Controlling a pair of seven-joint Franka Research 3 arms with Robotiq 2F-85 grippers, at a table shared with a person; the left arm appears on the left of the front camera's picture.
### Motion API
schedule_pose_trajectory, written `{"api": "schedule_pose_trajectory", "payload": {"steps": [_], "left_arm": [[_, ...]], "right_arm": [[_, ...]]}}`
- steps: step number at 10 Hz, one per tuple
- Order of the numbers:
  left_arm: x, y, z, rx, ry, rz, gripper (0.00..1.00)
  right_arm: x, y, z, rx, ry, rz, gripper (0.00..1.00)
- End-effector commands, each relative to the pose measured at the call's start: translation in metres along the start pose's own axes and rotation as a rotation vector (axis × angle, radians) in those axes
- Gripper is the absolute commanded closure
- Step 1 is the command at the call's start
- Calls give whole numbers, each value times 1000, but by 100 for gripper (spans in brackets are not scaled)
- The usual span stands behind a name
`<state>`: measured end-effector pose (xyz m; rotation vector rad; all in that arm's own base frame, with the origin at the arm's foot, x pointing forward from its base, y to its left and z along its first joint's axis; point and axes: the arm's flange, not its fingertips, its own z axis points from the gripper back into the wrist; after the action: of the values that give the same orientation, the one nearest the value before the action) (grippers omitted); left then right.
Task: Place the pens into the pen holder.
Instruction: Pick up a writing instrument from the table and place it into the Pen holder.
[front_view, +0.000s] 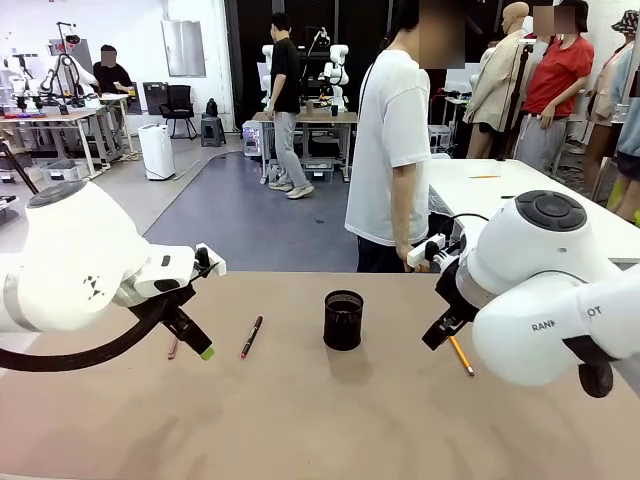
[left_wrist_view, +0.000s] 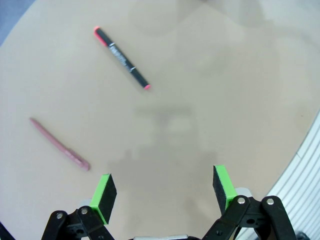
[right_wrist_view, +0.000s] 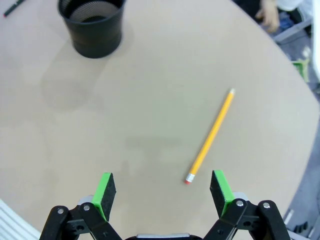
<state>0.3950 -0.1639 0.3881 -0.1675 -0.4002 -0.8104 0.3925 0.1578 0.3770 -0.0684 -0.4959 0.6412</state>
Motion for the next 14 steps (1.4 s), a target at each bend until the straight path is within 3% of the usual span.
{"api": "schedule_pose_trajectory", "payload": {"steps": [1, 4, 7, 13, 14], "left_arm": [[0, 18, 8, -127, 22, -44, 0], [3, 38, 29, -255, -28, -37, 0], [4, 73, 45, -249, -139, -36, 0], [8, 135, 38, -360, -177, 19, 0], [10, 133, 39, -339, -190, 40, 0]], "right_arm": [[7, -12, 15, 186, -7, 31, 0], [7, -19, 33, 303, -34, 54, 0], [13, -32, 67, 364, -56, 99, 0], [24, -75, 98, 481, -130, 150, 0], [23, -78, 92, 441, -138, 139, 0]]}}
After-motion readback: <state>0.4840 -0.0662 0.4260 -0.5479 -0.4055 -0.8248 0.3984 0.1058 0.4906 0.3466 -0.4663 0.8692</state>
